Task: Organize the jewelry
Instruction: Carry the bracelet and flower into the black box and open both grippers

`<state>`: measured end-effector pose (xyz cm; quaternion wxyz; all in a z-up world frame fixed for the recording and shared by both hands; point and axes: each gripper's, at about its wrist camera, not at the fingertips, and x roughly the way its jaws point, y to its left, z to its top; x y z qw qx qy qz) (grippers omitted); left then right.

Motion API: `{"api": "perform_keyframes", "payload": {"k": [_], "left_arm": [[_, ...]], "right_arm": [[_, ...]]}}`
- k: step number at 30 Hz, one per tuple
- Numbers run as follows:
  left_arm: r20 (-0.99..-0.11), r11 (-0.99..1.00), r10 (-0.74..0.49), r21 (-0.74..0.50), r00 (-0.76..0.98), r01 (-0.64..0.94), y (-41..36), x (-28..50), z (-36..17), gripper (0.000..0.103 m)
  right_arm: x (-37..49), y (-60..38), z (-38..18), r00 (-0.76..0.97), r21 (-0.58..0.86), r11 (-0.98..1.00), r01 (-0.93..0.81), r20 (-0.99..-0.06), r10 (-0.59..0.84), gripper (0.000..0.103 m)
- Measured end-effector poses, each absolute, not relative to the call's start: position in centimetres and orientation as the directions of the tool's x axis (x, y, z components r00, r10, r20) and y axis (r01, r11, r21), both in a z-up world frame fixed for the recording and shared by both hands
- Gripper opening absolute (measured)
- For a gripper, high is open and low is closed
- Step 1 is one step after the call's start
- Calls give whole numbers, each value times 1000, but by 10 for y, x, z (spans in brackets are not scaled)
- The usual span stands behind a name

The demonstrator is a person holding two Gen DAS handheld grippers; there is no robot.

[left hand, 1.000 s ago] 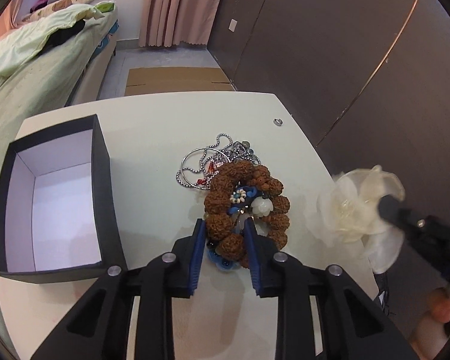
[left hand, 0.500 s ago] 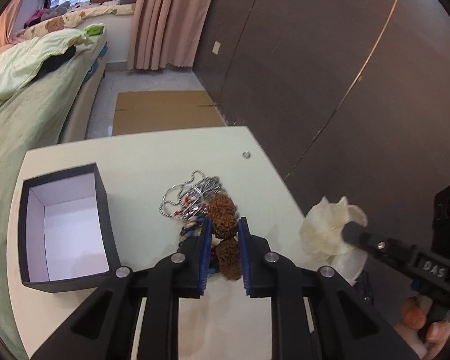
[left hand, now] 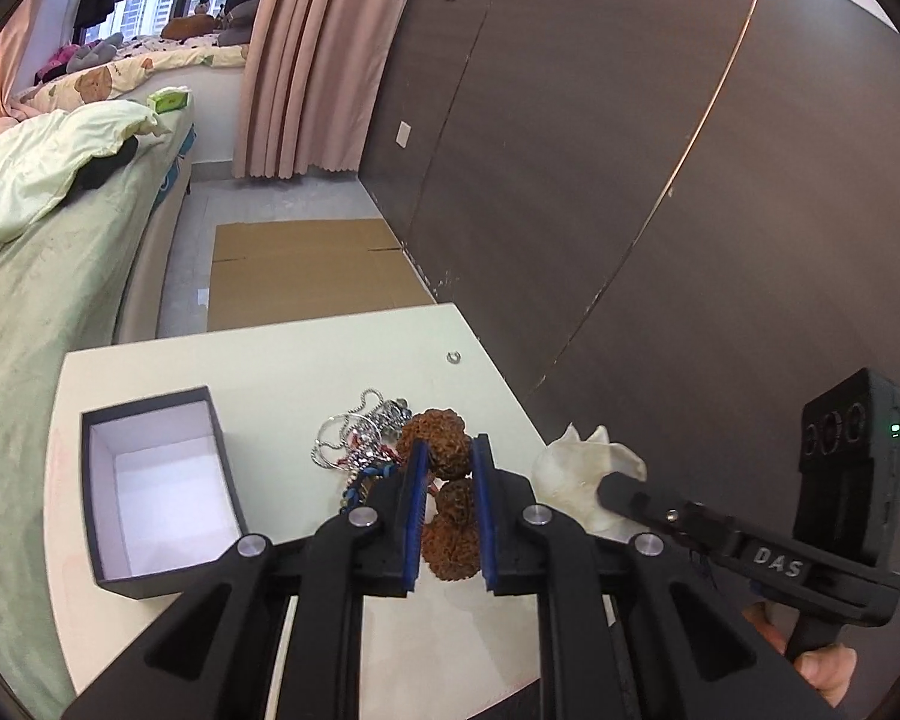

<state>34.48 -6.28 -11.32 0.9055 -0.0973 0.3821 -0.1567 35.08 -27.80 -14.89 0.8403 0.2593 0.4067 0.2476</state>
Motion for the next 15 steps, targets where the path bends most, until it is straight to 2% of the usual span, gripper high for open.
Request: {"api": "perform_keyframes", "payload": {"k": [15], "left_arm": [[-659, 963, -238, -253, 713, 87, 21, 328, -78, 12]], "right_arm": [[376, -187, -135, 452, 656, 686, -314, -532, 716, 3]]}}
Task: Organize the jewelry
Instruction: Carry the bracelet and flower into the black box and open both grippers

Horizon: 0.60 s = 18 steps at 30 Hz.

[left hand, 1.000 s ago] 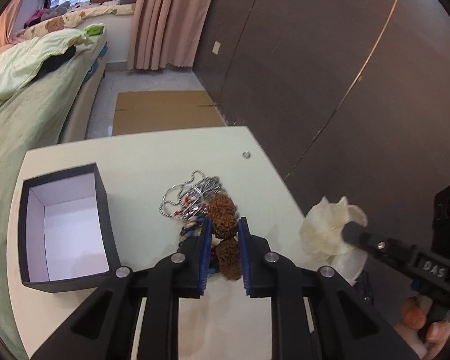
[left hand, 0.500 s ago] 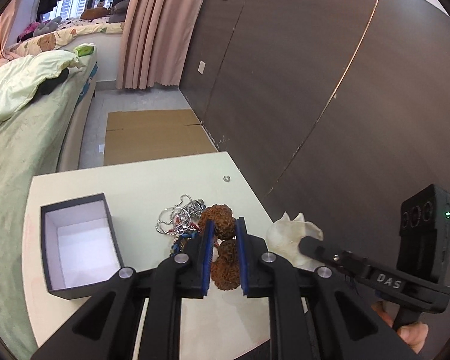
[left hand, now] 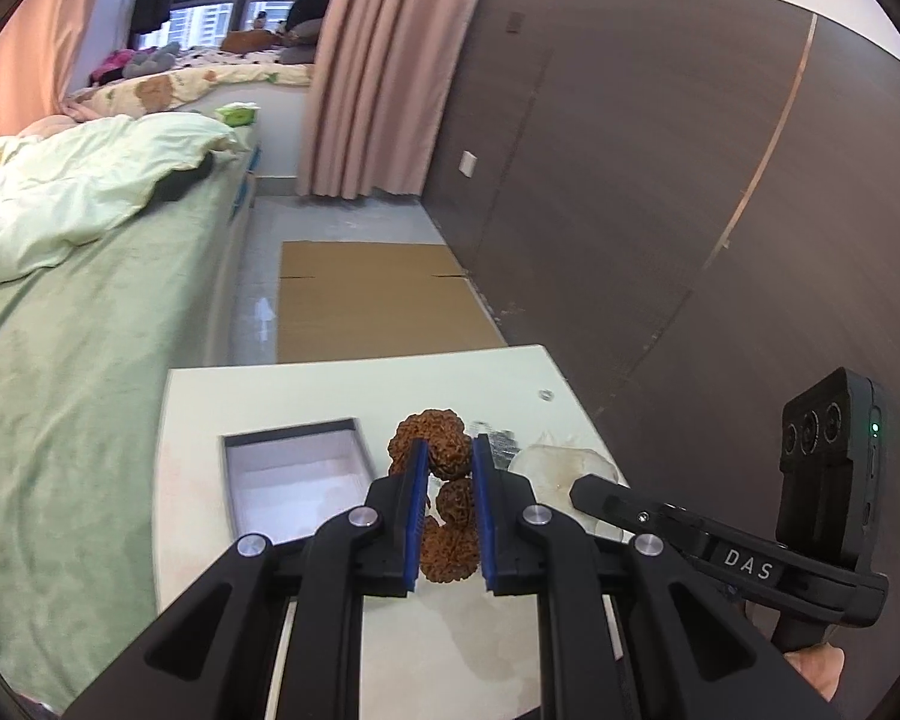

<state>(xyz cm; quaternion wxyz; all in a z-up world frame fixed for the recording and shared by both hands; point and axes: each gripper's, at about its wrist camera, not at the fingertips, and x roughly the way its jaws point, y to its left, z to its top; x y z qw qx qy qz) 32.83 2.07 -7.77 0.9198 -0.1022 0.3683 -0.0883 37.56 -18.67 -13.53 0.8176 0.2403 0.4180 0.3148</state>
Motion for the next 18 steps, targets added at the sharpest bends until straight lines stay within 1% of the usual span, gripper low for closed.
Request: {"api": "perform_keyframes", "payload": {"k": [10, 13, 15, 16, 17, 18], "left_arm": [[-658, 975, -159, -221, 736, 13, 73, 319, -62, 12], [-665, 976, -150, -219, 731, 0, 80, 317, -64, 12], [-672, 975, -148, -222, 726, -6, 82, 318, -69, 12], [-675, 975, -148, -223, 722, -9, 82, 318, -71, 12], [-679, 975, -148, -223, 719, -10, 80, 319, -74, 12], [-683, 974, -151, -225, 715, -8, 80, 320, -77, 12]], "right_arm": [[395, -112, -130, 370, 660, 653, -372, -539, 756, 3], [400, -89, -136, 340, 643, 666, -378, -573, 746, 4], [404, -79, -143, 319, 640, 674, -370, -594, 739, 15], [405, -76, -145, 318, 622, 693, -365, -616, 721, 27], [405, -76, -146, 325, 606, 709, -360, -630, 705, 34], [404, -79, -147, 340, 598, 719, -354, -634, 695, 38]]}}
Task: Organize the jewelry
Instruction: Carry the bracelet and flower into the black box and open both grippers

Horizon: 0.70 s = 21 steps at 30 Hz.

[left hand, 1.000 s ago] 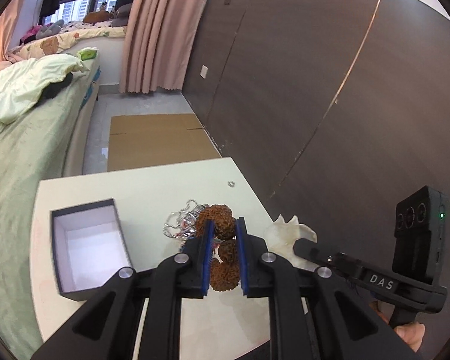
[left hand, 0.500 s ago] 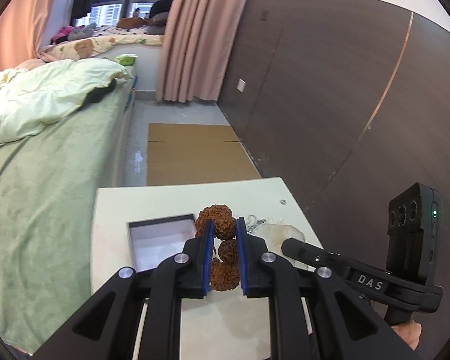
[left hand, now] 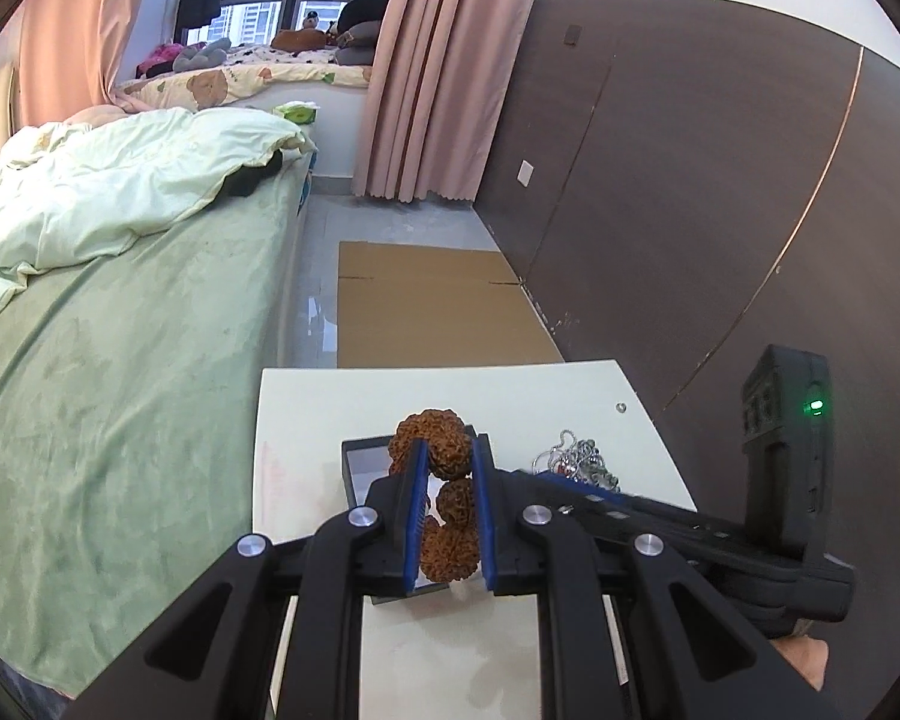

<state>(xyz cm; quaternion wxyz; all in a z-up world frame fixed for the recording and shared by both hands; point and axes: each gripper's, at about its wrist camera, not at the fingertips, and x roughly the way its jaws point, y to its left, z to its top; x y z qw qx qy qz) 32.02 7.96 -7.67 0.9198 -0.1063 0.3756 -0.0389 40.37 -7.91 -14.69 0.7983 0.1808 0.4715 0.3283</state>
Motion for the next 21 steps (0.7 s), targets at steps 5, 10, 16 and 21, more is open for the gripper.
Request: {"api": "perform_keyframes", "payload": {"k": [5, 10, 16, 21], "left_arm": [[-694, 969, -179, -246, 697, 4, 71, 328, -91, 13], [-712, 971, -184, -240, 678, 12, 60, 341, -108, 13], [-784, 982, -27, -138, 621, -131, 67, 356, -140, 63], [-764, 984, -60, -152, 643, -89, 55, 351, -140, 72]], "right_arm": [[393, -118, -145, 426, 599, 739, -308, -608, 670, 84], [391, -160, -148, 453, 595, 767, -238, -631, 630, 84], [380, -215, -161, 468, 607, 782, -140, -655, 592, 84], [368, -258, -169, 497, 607, 792, -71, -667, 556, 84]]}}
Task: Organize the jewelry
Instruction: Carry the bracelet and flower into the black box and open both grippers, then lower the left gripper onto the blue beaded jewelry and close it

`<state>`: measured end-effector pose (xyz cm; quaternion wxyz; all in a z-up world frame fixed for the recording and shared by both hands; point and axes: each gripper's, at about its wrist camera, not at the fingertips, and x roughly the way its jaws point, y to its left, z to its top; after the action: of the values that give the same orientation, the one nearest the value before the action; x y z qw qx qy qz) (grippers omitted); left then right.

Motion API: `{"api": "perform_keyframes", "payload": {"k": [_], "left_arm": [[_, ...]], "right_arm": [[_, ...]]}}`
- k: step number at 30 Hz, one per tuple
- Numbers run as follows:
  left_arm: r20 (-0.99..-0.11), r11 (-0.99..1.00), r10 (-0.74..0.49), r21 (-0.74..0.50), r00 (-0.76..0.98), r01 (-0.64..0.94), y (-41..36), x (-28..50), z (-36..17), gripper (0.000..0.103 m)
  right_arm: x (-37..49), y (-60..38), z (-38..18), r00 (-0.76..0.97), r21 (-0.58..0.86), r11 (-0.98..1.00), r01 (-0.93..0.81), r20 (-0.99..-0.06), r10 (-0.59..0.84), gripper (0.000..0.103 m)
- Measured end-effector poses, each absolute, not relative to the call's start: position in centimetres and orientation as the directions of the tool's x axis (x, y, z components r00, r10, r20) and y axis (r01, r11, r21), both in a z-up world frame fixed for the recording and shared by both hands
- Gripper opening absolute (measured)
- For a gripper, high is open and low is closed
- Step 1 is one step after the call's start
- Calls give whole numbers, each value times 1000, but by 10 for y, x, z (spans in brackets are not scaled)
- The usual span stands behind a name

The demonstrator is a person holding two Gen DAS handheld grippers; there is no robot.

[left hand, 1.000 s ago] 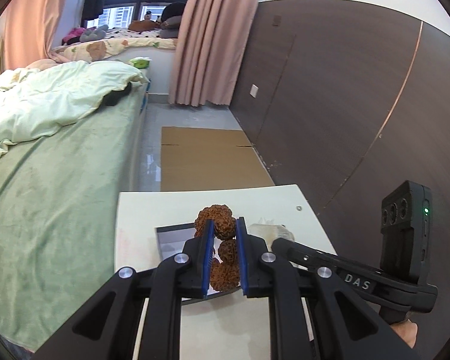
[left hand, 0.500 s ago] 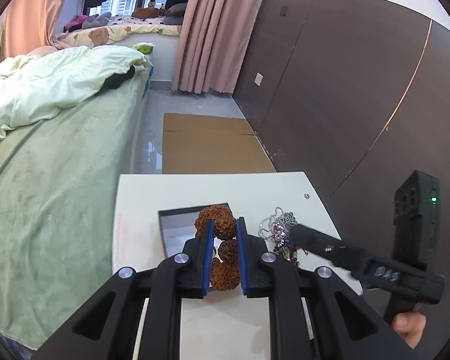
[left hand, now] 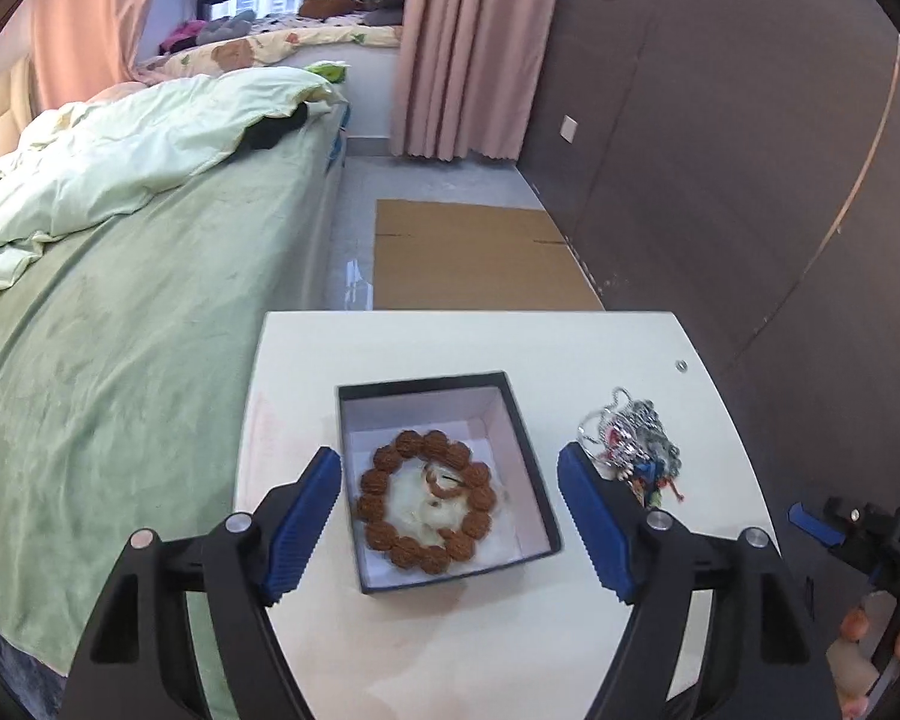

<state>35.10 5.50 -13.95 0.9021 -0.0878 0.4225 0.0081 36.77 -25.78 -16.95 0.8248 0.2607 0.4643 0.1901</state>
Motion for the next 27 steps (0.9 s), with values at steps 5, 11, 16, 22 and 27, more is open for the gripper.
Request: {"api": "perform_keyframes", "payload": {"k": [5, 11, 16, 22, 27], "left_arm": [[-760, 985, -115, -172, 640, -28, 29, 353, -139, 72], [-772, 983, -176, -170, 611, 69, -11, 364, -146, 68], [-803, 973, -230, -202, 550, 111, -32, 379, -163, 51], [-823, 962, -273, -246, 498, 120, -44, 393, -181, 40], [-841, 948, -318, -296, 437, 121, -52, 398, -200, 32]], "right_arm": [[367, -276, -174, 508, 588, 808, -35, -686, 521, 84], [364, -287, -177, 515, 582, 813, -21, -690, 508, 84], [366, -297, -183, 510, 589, 808, -6, -693, 509, 84], [368, -309, -189, 508, 600, 800, 18, -694, 510, 84], [369, -315, -194, 505, 609, 793, 24, -692, 516, 83]]}}
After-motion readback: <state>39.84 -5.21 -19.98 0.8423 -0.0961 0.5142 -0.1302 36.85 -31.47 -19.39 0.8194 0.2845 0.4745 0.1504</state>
